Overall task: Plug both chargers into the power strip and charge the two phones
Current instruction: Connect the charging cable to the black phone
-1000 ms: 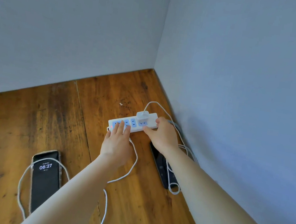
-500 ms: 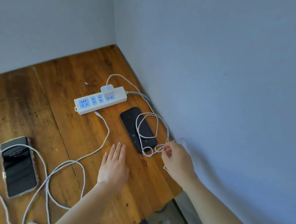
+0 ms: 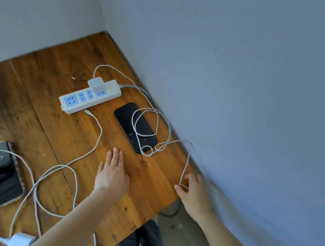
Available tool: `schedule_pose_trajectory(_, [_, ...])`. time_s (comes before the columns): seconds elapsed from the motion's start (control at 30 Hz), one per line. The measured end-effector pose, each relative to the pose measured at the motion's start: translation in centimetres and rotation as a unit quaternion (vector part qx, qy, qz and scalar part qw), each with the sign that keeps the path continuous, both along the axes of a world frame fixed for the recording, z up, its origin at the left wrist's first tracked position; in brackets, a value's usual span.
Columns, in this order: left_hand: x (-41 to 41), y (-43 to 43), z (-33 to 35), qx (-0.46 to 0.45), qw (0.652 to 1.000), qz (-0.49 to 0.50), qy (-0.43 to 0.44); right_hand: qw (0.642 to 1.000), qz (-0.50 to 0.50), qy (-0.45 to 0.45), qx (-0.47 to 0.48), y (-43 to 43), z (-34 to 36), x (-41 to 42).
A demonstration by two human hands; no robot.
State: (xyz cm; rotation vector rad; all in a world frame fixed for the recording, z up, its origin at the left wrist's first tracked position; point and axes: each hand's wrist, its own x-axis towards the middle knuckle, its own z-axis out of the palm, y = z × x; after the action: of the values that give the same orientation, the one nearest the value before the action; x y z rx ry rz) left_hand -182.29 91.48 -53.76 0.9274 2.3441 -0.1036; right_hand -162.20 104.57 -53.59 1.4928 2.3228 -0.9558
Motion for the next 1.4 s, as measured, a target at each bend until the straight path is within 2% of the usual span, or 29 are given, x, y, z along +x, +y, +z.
schedule_pose_trajectory(0.1, [0.5, 0.5, 0.7, 0.018, 0.999, 0.018, -0.028, 0.999, 0.019, 0.006, -0.04, 0.0, 0.2, -1.2])
schedule_pose_trajectory(0.2, [2.2, 0.7, 1.5, 0.121, 0.988, 0.065, -0.067, 0.971, -0.091, 0.126, -0.181, 0.6, 1.6, -2.6])
schedule_pose_trajectory(0.23, [2.9, 0.8, 1.9, 0.154, 0.977, 0.096, -0.114, 0.953, -0.133, 0.169, -0.214, 0.9, 2.2, -3.0])
schedule_pose_trajectory(0.27, [3.6, 1.1, 2.4, 0.17, 0.956, 0.146, -0.192, 0.931, -0.173, 0.208, -0.245, 1.3, 2.8, -3.3])
schedule_pose_trajectory(0.33, [4.7, 1.6, 3.6, 0.161, 0.87, 0.251, -0.393, 0.878, -0.249, 0.269, -0.308, 1.8, 3.6, -3.6])
schedule_pose_trajectory(0.37, [5.0, 1.8, 4.0, 0.146, 0.838, 0.261, -0.457, 0.849, -0.284, 0.292, -0.336, 1.9, 4.1, -3.8])
schedule_pose_trajectory(0.43, [5.3, 1.6, 4.2, 0.138, 0.818, 0.237, -0.505, 0.807, -0.339, 0.316, -0.366, 1.9, 4.6, -4.0])
schedule_pose_trajectory(0.47, [5.4, 1.4, 4.2, 0.146, 0.817, 0.23, -0.508, 0.805, -0.353, 0.308, -0.364, 1.8, 5.0, -4.1])
schedule_pose_trajectory(0.5, [5.3, 1.2, 4.2, 0.154, 0.823, 0.227, -0.498, 0.827, -0.345, 0.281, -0.344, 1.7, 5.3, -4.2])
schedule_pose_trajectory(0.53, [5.1, 1.0, 4.1, 0.154, 0.841, 0.217, -0.472, 0.874, -0.307, 0.233, -0.296, 1.4, 5.6, -4.2])
schedule_pose_trajectory(0.6, [4.6, 0.8, 4.0, 0.136, 0.892, 0.17, -0.396, 0.976, -0.15, 0.123, -0.1, 1.0, 5.9, -3.6])
schedule_pose_trajectory(0.63, [4.3, 1.0, 4.0, 0.129, 0.907, 0.144, -0.374, 0.992, -0.064, 0.11, 0.003, 0.6, 6.2, -3.4])
schedule_pose_trajectory(0.67, [4.0, 1.2, 4.0, 0.125, 0.916, 0.118, -0.363, 0.989, 0.006, 0.131, 0.07, 0.3, 6.5, -3.4])
schedule_pose_trajectory(0.7, [3.6, 1.6, 4.1, 0.123, 0.922, 0.088, -0.355, 0.981, 0.067, 0.158, 0.093, -0.1, 6.6, -3.5])
schedule_pose_trajectory(0.8, [2.4, 2.9, 4.4, 0.113, 0.936, 0.027, -0.332, 0.967, 0.217, 0.13, 0.039, -0.2, 5.6, -4.0])
schedule_pose_trajectory(0.83, [1.8, 3.3, 4.3, 0.111, 0.935, 0.028, -0.336, 0.967, 0.231, 0.104, 0.003, -0.2, 5.1, -4.2])
schedule_pose_trajectory(0.9, [0.6, 3.8, 4.0, 0.133, 0.929, 0.081, -0.336, 0.976, 0.196, 0.07, -0.064, -0.1, 4.3, -4.5])
schedule_pose_trajectory(0.93, [0.0, 4.1, 3.8, 0.163, 0.928, 0.14, -0.303, 0.982, 0.168, 0.063, -0.067, -0.1, 3.8, -4.6])
schedule_pose_trajectory(1.0, [-1.5, 4.6, 3.1, 0.22, 0.911, 0.298, -0.181, 0.989, 0.134, 0.052, -0.033, 0.0, 2.8, -4.8])
schedule_pose_trajectory(1.07, [-3.2, 5.6, 2.4, 0.227, 0.875, 0.41, -0.121, 0.99, 0.133, 0.05, -0.003, 0.2, 2.6, -5.3])
schedule_pose_trajectory(1.1, [-3.8, 6.3, 2.0, 0.209, 0.87, 0.43, -0.121, 0.99, 0.126, 0.057, -0.001, 0.3, 2.5, -5.8])
schedule_pose_trajectory(1.2, [-4.9, 8.2, 0.8, 0.15, 0.884, 0.423, -0.134, 0.996, 0.041, 0.076, -0.021, 0.9, 2.3, -7.2])
schedule_pose_trajectory(1.3, [-5.5, 10.1, -0.2, 0.105, 0.896, 0.42, -0.099, 0.998, -0.023, 0.06, -0.023, 1.6, 1.9, -7.7])
schedule_pose_trajectory(1.4, [-5.8, 11.3, -0.7, 0.067, 0.896, 0.434, -0.066, 0.993, -0.052, 0.103, -0.022, 1.7, 2.2, -7.5])
